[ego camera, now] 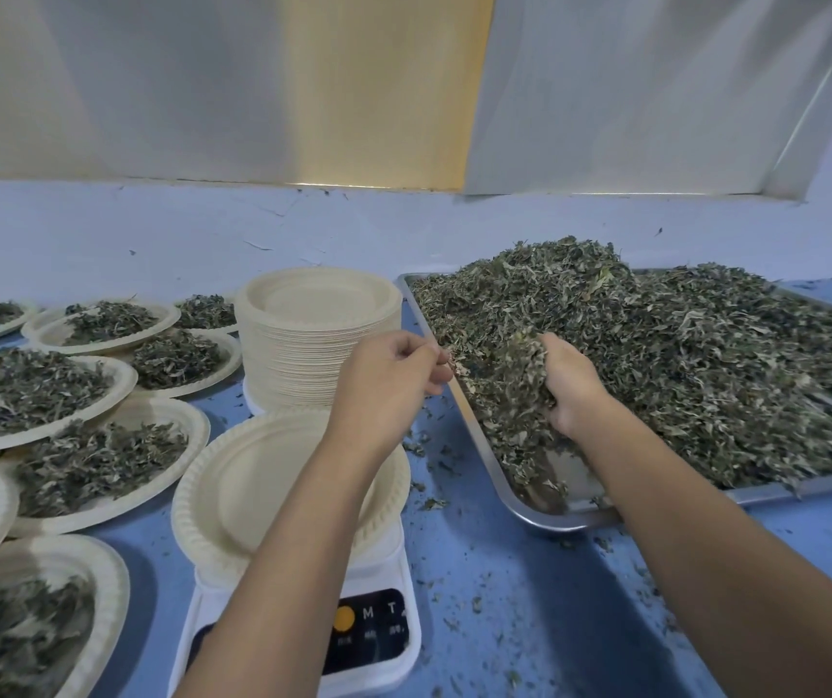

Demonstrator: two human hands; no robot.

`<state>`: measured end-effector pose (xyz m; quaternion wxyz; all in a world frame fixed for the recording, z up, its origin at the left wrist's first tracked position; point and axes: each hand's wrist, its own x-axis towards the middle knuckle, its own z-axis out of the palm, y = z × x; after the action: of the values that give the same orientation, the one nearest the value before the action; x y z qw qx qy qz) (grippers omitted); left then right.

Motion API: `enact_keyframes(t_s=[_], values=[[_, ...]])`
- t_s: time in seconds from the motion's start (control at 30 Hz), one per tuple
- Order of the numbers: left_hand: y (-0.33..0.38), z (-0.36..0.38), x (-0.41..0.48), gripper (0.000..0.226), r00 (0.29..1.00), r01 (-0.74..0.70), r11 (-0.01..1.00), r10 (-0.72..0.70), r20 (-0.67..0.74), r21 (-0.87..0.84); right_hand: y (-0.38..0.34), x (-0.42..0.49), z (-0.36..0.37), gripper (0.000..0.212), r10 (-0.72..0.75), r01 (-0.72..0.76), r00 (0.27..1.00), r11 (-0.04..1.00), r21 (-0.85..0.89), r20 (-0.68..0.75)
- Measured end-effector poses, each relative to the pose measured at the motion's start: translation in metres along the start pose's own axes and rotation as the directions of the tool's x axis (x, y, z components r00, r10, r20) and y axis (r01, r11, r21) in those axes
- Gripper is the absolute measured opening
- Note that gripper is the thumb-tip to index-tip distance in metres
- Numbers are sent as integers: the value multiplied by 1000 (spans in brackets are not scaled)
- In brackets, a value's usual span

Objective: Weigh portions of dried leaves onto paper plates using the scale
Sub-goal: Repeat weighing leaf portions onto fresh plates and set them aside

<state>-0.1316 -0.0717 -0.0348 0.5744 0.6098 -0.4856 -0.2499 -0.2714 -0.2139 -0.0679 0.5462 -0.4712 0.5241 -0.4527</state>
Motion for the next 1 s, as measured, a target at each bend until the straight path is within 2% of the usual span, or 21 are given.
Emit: enact_keyframes(t_s=[0.07,0.17,0.27,0.37,0.5,0.6,0.7,0.77,0.83,0.9,1.0], values=[[-1,-1,0,29,999,49,998,-50,-12,-30,-5,-4,0,27,87,-89,996,984,151,23],[0,-4,1,27,985,164,973,-170,-25,-164,-13,-15,6,26,120,-130,992,941,313,51],[6,-11,0,23,954,290,894,-298,30,-341,-29,-36,20,23,58,-111,989,899,424,136],[10,-23,0,25,935,331,794,-349,65,-509,-45,-64,41,28,-17,-112,971,851,513,239],[10,-47,-1,27,930,330,741,-361,67,-586,-55,-99,71,34,-74,-159,920,827,540,385],[8,-66,-5,29,921,337,720,-387,52,-606,-48,-117,92,35,-95,-169,866,868,467,490],[4,-86,-10,34,905,387,643,-401,141,-661,-35,-131,114,49,-175,-72,800,921,382,574],[3,-95,-13,39,898,406,579,-394,194,-707,-29,-139,128,39,-242,60,797,943,326,553],[1,-100,-15,45,896,403,545,-398,196,-735,-23,-142,137,25,-352,298,803,936,188,481],[0,-101,-15,51,897,391,529,-403,182,-753,-17,-143,142,20,-478,525,760,851,17,441],[0,-99,-13,43,899,349,562,-426,100,-750,-11,-146,143,13,-591,691,693,708,-146,413]])
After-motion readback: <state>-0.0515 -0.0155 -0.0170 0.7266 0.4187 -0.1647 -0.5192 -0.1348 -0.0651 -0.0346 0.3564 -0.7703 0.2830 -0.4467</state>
